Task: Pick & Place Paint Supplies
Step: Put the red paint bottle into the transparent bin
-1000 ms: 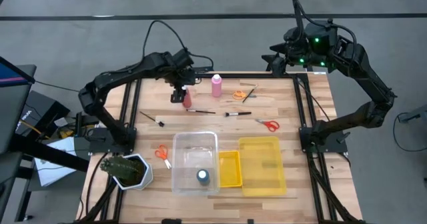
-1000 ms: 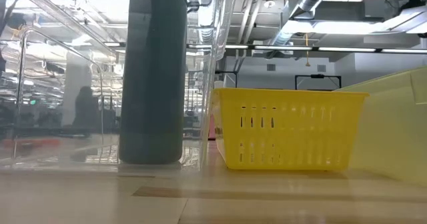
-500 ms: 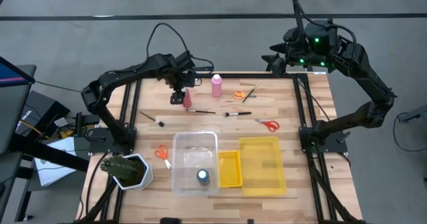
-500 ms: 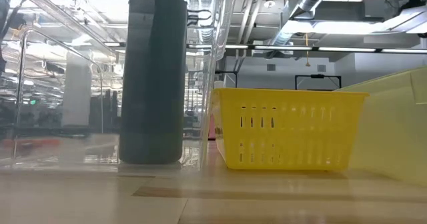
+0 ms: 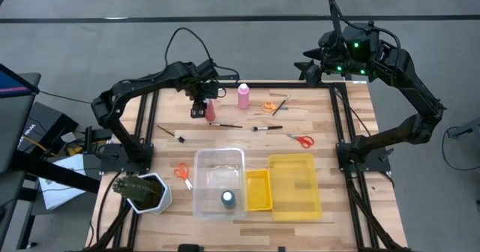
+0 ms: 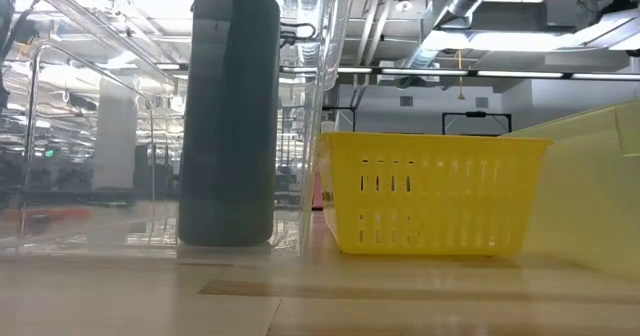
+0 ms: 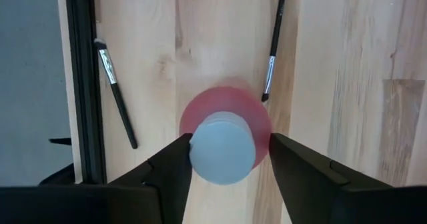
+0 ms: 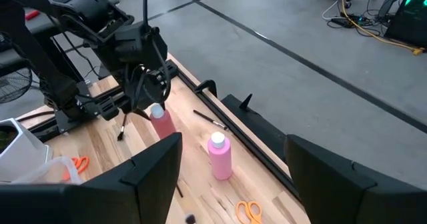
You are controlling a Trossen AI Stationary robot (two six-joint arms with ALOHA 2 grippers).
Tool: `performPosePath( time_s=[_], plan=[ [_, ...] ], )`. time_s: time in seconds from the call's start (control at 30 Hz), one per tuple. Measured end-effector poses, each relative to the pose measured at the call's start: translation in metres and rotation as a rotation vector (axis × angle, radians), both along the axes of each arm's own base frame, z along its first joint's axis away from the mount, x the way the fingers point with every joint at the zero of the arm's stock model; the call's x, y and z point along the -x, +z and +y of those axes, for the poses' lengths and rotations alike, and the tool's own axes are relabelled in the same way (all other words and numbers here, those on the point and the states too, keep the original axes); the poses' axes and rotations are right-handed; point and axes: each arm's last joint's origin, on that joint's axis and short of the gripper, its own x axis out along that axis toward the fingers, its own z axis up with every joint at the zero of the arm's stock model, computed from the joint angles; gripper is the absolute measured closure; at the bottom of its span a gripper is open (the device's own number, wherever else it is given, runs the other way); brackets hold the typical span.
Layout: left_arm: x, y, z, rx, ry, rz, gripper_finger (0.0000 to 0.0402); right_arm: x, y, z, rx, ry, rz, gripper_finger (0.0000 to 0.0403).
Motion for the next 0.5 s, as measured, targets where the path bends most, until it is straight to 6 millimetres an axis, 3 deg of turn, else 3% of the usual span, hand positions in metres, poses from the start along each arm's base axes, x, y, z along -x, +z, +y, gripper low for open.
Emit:
performPosePath(
  time_s=[0.5],
  plan=[
    [-0.0007, 0.0035, 0.0028, -0.019, 0.017, -0.045, 0.0287, 0.0016, 0.0000, -0.0030, 0.000, -0.017, 0.000, 0.0143]
  ],
)
